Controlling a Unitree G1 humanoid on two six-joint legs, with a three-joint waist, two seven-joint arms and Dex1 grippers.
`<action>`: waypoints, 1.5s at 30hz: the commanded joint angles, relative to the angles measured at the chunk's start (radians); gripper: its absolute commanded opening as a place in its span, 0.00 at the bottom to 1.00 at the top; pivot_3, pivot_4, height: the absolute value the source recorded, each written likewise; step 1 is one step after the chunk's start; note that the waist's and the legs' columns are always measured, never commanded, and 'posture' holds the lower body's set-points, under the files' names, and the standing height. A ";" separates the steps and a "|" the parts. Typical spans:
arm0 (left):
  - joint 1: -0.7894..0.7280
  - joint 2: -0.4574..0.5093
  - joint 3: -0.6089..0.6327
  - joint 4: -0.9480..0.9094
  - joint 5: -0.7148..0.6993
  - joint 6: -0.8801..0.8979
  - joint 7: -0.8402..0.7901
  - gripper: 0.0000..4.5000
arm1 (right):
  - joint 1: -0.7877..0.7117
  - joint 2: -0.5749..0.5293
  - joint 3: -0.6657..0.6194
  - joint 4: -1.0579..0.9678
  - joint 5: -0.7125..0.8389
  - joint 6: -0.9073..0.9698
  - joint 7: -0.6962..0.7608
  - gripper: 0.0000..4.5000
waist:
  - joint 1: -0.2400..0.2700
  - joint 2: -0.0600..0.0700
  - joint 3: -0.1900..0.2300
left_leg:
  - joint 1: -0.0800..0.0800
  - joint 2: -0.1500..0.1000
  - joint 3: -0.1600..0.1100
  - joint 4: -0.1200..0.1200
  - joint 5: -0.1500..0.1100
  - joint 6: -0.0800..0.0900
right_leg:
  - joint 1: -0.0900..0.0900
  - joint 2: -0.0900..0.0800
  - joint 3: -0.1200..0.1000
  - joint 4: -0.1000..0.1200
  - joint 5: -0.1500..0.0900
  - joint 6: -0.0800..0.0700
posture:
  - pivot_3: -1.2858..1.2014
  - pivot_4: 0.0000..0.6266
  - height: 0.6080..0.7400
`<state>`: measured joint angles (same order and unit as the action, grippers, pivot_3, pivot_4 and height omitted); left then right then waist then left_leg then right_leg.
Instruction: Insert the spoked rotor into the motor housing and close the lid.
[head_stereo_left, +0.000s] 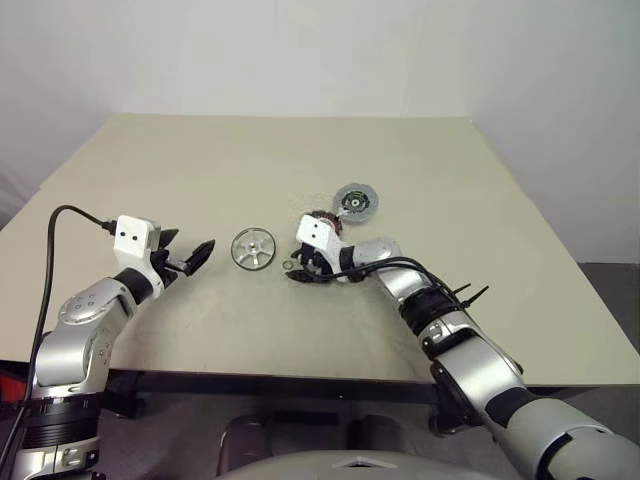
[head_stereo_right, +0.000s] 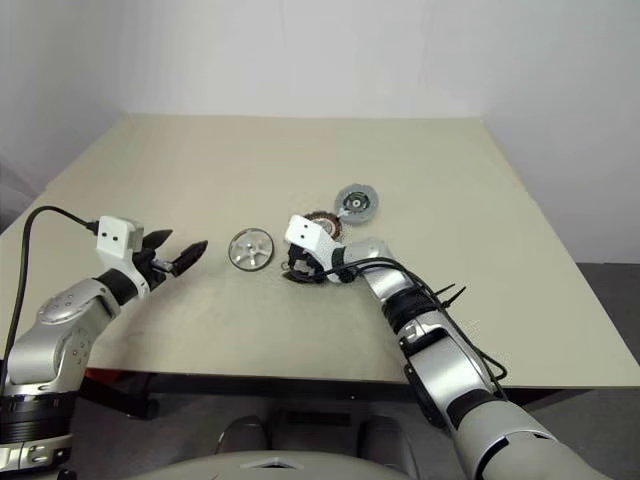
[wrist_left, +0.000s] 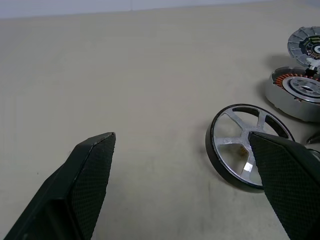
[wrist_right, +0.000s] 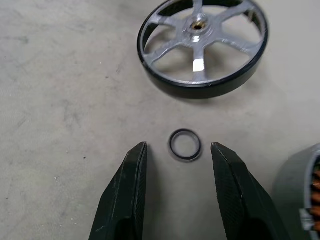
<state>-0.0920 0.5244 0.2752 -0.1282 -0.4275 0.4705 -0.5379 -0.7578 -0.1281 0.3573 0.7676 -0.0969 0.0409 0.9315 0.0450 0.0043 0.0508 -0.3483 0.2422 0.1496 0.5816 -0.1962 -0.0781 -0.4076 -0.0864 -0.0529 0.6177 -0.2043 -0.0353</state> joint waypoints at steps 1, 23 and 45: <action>0.002 0.016 0.026 -0.037 -0.004 -0.007 0.003 1.00 | -0.012 0.009 -0.010 0.009 -0.002 -0.009 -0.010 0.51 | 0.000 0.000 0.000 | 0.000 0.000 0.000 0.000 0.000 0.000 | 0.000 0.000 0.000 0.000 0.000 0.000 | 0.52 0.00 1.00; 0.002 0.013 0.018 -0.041 -0.002 -0.010 0.011 1.00 | -0.058 0.019 -0.032 0.127 -0.012 -0.048 -0.051 0.15 | -0.001 0.000 0.000 | 0.003 0.000 0.000 0.000 0.001 -0.002 | 0.002 0.000 0.001 0.005 0.000 0.000 | 0.52 0.00 1.00; -0.020 -0.013 -0.012 -0.017 0.006 -0.024 0.010 1.00 | -0.178 -0.104 -0.092 0.013 -0.003 -0.023 -0.066 0.15 | -0.001 0.000 0.000 | 0.001 0.001 0.000 -0.002 0.001 -0.002 | 0.000 0.001 0.000 0.000 0.000 -0.001 | 0.52 0.00 1.00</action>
<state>-0.0900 0.5100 0.2635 -0.1301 -0.4224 0.4666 -0.5232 -0.8964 -0.2285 0.2870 0.7417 -0.0879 0.0495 0.9021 0.0440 0.0044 0.0510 -0.3474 0.2426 0.1494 0.5800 -0.1952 -0.0798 -0.4078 -0.0851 -0.0525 0.6182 -0.2044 -0.0362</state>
